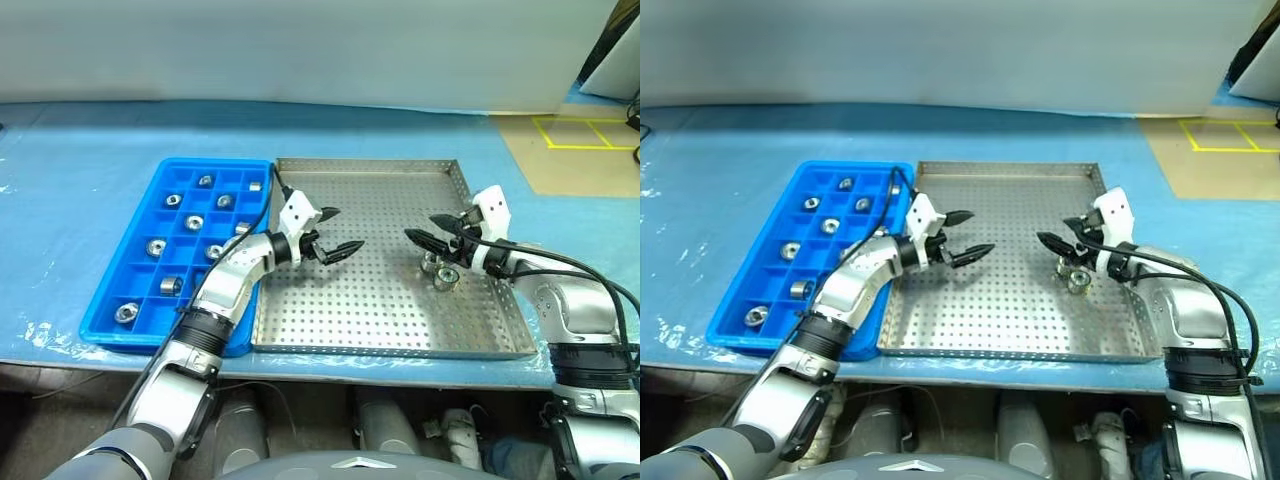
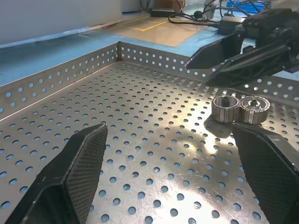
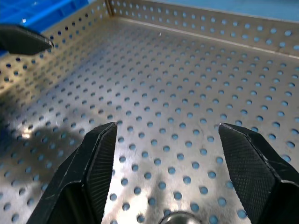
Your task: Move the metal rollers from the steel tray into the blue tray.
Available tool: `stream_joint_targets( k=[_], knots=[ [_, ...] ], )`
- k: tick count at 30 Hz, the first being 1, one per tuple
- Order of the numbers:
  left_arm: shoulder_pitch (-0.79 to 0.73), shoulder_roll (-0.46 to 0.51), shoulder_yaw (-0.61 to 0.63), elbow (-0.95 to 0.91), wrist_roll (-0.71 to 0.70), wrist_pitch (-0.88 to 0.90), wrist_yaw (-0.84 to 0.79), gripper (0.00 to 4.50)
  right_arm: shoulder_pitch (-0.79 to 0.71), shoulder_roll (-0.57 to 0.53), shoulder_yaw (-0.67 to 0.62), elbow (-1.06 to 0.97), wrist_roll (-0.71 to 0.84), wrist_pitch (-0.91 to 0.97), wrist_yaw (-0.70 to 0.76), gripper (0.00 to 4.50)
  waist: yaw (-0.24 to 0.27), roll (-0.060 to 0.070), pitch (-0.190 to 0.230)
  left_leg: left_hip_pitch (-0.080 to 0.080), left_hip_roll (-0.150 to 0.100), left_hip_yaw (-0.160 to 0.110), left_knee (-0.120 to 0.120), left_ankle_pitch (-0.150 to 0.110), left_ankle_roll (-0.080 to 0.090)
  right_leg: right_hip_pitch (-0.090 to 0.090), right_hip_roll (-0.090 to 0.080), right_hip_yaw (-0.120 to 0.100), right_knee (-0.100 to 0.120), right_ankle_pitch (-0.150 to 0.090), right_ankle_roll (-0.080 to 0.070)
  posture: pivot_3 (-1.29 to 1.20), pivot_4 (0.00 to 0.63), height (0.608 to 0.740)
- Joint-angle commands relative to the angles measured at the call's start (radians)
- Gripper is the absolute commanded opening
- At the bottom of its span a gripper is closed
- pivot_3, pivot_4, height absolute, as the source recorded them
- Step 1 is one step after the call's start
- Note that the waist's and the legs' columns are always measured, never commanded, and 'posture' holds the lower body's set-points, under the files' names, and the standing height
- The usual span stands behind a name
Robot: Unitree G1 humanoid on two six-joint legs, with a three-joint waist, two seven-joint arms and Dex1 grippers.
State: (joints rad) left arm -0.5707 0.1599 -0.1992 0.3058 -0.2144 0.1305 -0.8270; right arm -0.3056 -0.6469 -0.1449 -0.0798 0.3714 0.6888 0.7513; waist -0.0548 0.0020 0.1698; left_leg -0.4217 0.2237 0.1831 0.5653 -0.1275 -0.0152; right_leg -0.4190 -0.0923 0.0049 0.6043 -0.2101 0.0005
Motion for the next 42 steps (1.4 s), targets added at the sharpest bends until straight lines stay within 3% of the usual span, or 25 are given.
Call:
stream_joint_targets(
  k=[1,7,12,15,20,21,26,31,37,42],
  knots=[
    [-0.008,-0.002,0.005,-0.018,0.001,-0.012,-0.005,4.46,0.031,-0.06,-0.019,-0.067,0.024,0.013,0.047,3.63,0.003,0.0,0.0,0.0,0.0,0.0,0.0,0.0,0.0,0.0,0.0,0.0,0.0,0.0,0.0,-0.45,0.15,0.74],
    [-0.017,-0.008,0.004,-0.001,0.003,-0.018,-0.011,4.46,0.098,-0.124,-0.004,-0.106,0.031,0.036,0.086,3.63,0.005,0.0,0.0,0.002,0.0,0.001,-0.001,0.0,0.0,0.0,0.0,0.001,0.0,0.0,0.0,-0.46,0.15,0.74],
    [-0.019,-0.01,0.004,0.006,0.004,-0.022,-0.016,4.46,0.141,-0.162,0.08,-0.109,-0.025,0.044,0.085,3.63,0.005,0.0,0.0,0.002,0.0,0.001,-0.001,0.0,0.0,0.0,0.0,0.001,0.0,0.0,0.001,-0.47,0.15,0.74],
    [-0.018,-0.009,0.005,0.006,0.005,-0.023,-0.018,4.46,0.141,-0.174,0.11,-0.087,-0.067,0.024,0.069,3.06,0.005,0.0,0.0,0.002,0.0,0.001,-0.001,0.0,0.0,-0.001,0.0,0.001,0.0,-0.001,0.001,-0.46,0.15,0.74],
    [-0.014,-0.007,0.008,0.003,0.006,-0.023,-0.016,4.46,0.085,-0.119,0.066,-0.127,0.015,0.044,0.078,1.39,0.003,0.0,0.0,0.002,0.0,0.001,-0.001,0.0,0.0,-0.001,0.0,0.001,0.0,-0.001,0.001,-0.45,0.15,0.74],
    [-0.014,-0.007,0.009,0.003,0.008,-0.024,-0.014,4.46,0.072,-0.113,0.064,-0.127,0.019,0.045,0.077,1.32,0.001,0.0,0.0,0.001,0.0,0.001,-0.001,0.0,0.0,-0.001,0.0,0.001,0.0,-0.001,0.001,-0.45,0.15,0.74],
    [-0.011,-0.004,0.013,-0.004,0.01,-0.023,-0.009,4.46,0.019,-0.076,0.065,-0.099,0.02,0.007,0.063,1.32,0.002,0.0,0.0,0.0,0.0,0.001,-0.001,0.0,0.0,-0.002,0.0,0.001,0.0,-0.001,0.001,-0.43,0.15,0.74],
    [-0.008,-0.014,0.02,-0.003,0.004,-0.018,0.004,4.46,-0.119,0.074,-0.05,-0.072,0.122,-0.027,-0.02,1.32,0.001,0.0,0.0,0.0,0.0,0.003,-0.002,0.0,0.0,-0.004,0.0,0.002,0.001,-0.001,0.001,-0.42,0.15,0.74],
    [-0.055,-0.11,0.043,0.02,-0.071,0.068,0.009,4.46,-0.219,0.2,-0.122,-0.043,0.22,-0.028,-0.088,1.32,0.019,0.0,0.0,0.0,0.0,0.006,-0.002,0.0,0.0,-0.004,0.0,0.004,0.001,-0.001,0.001,-0.4,0.15,0.74],
    [-0.126,-0.215,0.117,0.03,-0.176,0.141,0.045,4.46,-0.225,0.224,-0.105,-0.038,0.233,-0.03,-0.1,1.32,0.037,0.0,0.0,0.0,0.0,0.009,-0.003,0.0,0.001,-0.005,-0.001,0.006,0.0,-0.001,0.001,-0.4,0.15,0.74]
  ],
)
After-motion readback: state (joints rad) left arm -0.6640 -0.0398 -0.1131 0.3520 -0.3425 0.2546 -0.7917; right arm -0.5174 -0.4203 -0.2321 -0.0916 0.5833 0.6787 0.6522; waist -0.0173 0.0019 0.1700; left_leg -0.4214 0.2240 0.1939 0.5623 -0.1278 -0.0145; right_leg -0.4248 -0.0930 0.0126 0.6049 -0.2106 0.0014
